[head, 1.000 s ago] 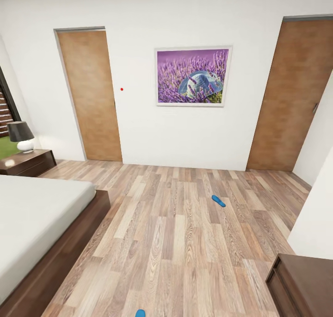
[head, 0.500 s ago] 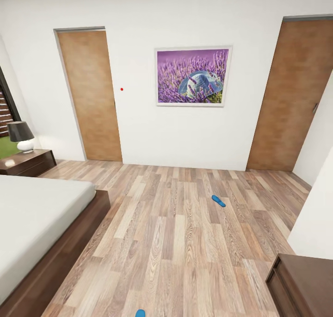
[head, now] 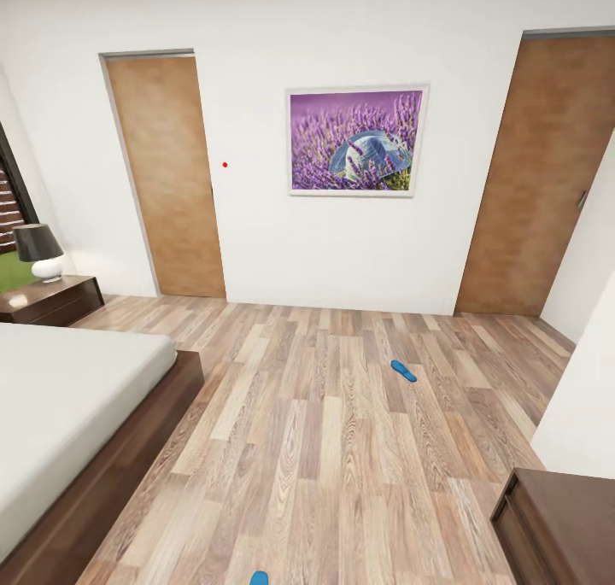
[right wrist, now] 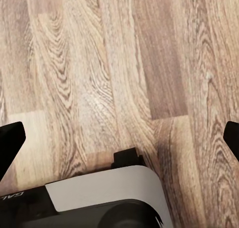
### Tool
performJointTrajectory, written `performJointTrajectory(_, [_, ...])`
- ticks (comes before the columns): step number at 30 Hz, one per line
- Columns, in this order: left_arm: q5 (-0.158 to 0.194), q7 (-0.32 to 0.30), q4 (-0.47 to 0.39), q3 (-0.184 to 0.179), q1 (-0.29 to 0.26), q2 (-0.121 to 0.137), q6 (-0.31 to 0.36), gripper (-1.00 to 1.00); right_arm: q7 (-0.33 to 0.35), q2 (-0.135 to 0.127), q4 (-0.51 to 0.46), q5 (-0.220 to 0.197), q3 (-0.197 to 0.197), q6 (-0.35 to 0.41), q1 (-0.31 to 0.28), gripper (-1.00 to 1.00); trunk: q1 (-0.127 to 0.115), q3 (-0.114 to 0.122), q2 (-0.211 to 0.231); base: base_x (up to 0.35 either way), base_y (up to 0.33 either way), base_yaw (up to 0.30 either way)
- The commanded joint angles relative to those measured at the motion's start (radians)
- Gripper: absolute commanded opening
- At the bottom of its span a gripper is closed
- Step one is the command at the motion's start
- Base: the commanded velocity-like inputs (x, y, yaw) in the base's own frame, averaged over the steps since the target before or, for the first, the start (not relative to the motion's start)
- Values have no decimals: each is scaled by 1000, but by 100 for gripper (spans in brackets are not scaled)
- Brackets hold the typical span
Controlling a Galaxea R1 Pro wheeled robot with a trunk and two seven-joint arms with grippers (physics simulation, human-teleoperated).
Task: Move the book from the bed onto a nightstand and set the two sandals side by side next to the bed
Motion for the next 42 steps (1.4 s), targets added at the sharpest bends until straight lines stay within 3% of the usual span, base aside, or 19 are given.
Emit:
performJointTrajectory(1, [1,0,-16,0,-8,-1,41,100,1,0,0,-9,0,-3,0,100,0,-1,-1,0,0,0])
performJointTrajectory(6, [2,-1,-106,-1,-91,-3,275,100,1,0,0,-10,-1,-3,-1,100,0,-1,-1,0,0,0])
performJointTrajectory(7, [2,-2,-136,-2,-127,-7,360,100,1,0,0,-11,-1,-3,0,100,0,-1,-1,0,0,0])
performJointTrajectory(8, [2,-2,-148,-2,-144,-10,399,100,1,0,0,-11,-1,-3,-1,100,0,-1,-1,0,0,0])
performJointTrajectory(9, [2,-2,-172,-2,-190,-25,494,100,1,0,0,-10,-1,-3,0,100,0,-1,-1,0,0,0])
performJointTrajectory(11, [2,-2,-183,-3,-234,-37,554,100,1,0,0,-10,-2,-3,0,100,0,-1,-1,0,0,0])
performJointTrajectory(18, [0,7,-156,-4,-317,-82,611,100,1,0,-3,-11,-4,-3,0,100,0,-1,-1,0,0,0])
performJointTrajectory(21, [-4,88,-123,-7,-327,-100,616,100,2,0,-4,-11,-4,-3,0,100,0,-1,-1,0,0,0])
performJointTrajectory(23, [-5,119,-115,-7,-328,-102,616,100,2,0,-3,-11,-4,-3,0,100,0,-1,-1,0,0,0])
performJointTrajectory(24, [-5,162,-93,-8,-330,-107,615,100,2,0,-3,-12,-4,-3,0,100,0,-1,-1,0,0,0])
performJointTrajectory(26, [-5,176,-84,-10,-330,-111,614,100,3,0,-3,-14,-4,-2,0,100,0,-1,-1,0,0,0])
performJointTrajectory(38, [-5,182,-80,-13,-330,-113,611,100,8,-1,-8,-16,-3,-1,0,100,0,-1,-1,0,0,0])
performJointTrajectory(42, [-4,178,-79,-13,-330,-113,612,100,75,-3,-73,-17,-2,14,-1,100,0,-1,-1,0,0,0])
